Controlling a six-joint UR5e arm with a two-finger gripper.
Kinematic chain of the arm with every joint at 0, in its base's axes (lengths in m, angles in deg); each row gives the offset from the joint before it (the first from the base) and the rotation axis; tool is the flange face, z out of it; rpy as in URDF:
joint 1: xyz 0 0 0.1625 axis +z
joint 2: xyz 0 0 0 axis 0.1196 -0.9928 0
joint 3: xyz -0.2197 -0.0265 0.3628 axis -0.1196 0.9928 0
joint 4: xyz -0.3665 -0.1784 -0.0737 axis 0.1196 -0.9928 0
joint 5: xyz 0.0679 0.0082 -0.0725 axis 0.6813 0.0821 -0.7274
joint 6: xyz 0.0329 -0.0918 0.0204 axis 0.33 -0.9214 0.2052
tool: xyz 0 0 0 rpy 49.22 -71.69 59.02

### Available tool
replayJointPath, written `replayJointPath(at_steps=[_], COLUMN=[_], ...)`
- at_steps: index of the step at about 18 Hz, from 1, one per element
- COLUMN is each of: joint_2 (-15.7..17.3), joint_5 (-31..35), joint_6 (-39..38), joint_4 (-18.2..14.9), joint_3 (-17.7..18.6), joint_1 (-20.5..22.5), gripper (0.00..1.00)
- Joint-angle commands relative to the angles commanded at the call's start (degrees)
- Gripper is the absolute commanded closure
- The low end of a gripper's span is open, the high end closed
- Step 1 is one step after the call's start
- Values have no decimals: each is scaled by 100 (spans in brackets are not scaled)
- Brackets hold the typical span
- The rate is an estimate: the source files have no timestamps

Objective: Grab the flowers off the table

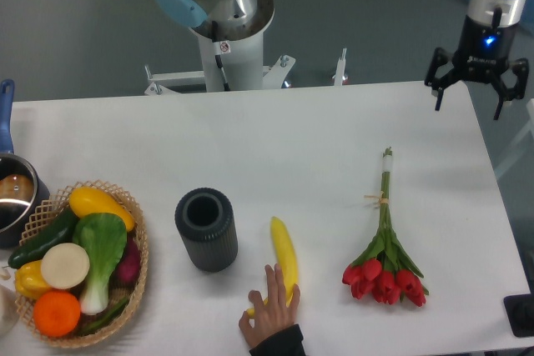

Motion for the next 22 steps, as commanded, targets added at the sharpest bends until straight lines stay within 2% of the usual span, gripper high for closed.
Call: replayJointPath(at_steps=[3, 5, 10, 13, 16, 19, 22], joint_2=[-229, -526, -967, -1195, -1354, -1547, -1670], joint_5=[0, 0, 9, -44, -430, -431, -439], joint_6=[-202, -325, -580, -589, -589, -598, -721], joint_4=[0, 0, 9, 9, 114, 334, 343], joint_3=[9, -26, -132, -167, -176, -176, -193], joint_1=[-307, -536, -800, -853, -888, -915, -924], gripper=[0, 0, 0, 0, 0, 0, 0])
